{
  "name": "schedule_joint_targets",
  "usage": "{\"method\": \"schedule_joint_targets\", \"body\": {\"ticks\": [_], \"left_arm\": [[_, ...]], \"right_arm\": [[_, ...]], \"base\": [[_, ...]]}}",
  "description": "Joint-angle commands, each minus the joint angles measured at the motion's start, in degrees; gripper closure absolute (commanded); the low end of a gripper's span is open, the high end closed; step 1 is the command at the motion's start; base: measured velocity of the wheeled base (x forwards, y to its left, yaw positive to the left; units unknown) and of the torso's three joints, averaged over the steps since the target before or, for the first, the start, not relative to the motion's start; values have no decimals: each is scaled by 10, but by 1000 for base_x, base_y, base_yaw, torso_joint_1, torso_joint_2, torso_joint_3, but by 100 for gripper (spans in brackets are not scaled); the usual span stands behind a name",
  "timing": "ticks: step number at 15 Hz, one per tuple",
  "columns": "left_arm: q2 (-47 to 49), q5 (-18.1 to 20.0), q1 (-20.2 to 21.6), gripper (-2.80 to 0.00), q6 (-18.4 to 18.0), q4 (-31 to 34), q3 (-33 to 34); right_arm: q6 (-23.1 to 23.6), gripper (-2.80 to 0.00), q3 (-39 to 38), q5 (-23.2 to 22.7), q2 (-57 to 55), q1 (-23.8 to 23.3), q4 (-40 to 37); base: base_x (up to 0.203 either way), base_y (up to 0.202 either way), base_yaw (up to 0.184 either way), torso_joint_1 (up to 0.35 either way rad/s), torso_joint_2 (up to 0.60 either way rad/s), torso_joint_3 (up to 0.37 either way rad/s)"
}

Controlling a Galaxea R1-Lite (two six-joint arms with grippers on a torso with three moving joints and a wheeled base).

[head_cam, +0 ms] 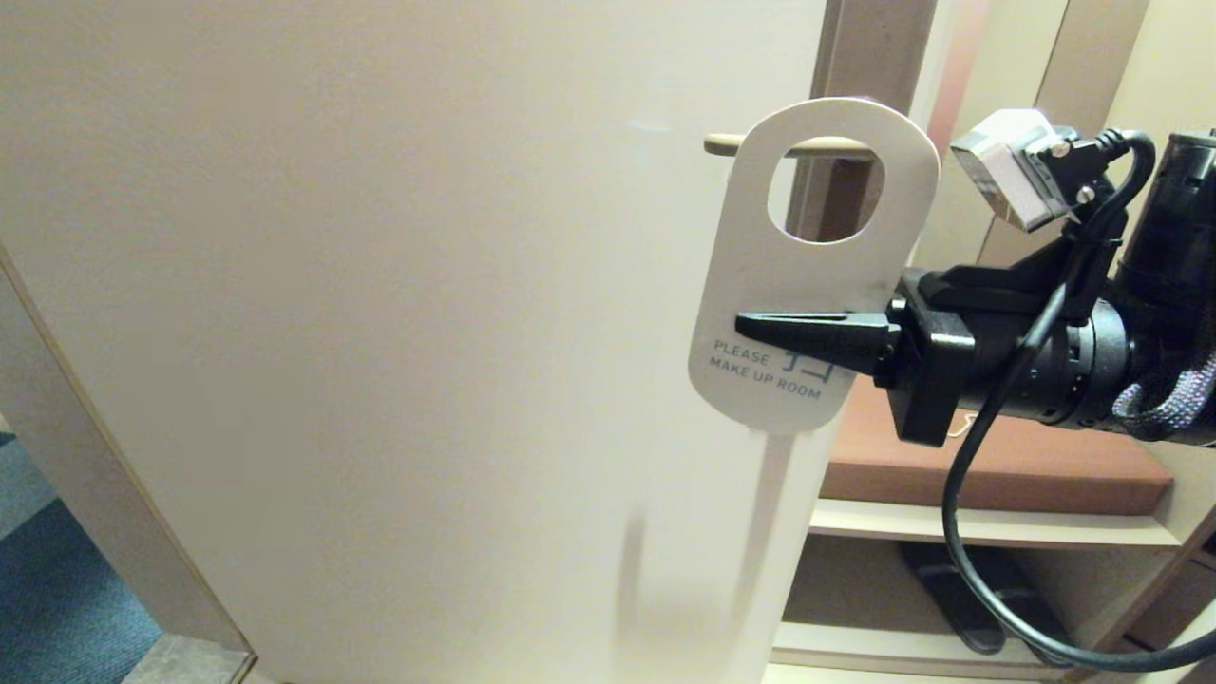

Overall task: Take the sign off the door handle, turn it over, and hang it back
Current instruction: Hand it to the other hand

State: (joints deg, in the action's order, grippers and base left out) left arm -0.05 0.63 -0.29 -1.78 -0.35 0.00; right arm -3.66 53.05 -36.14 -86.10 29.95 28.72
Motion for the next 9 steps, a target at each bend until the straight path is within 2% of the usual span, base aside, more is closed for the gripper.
{"method": "schedule_joint_targets", "body": {"ticks": [1, 9], "left_arm": [[0, 1, 0, 0, -6, 0, 0], [1, 14, 0, 0, -21, -4, -14]], "right_arm": [[-1, 0, 6, 6, 0, 1, 2], [-2, 0, 0, 3, -2, 0, 0]], "base": [[0, 0, 0, 0, 0, 0], [0, 0, 0, 0, 0, 0]]}}
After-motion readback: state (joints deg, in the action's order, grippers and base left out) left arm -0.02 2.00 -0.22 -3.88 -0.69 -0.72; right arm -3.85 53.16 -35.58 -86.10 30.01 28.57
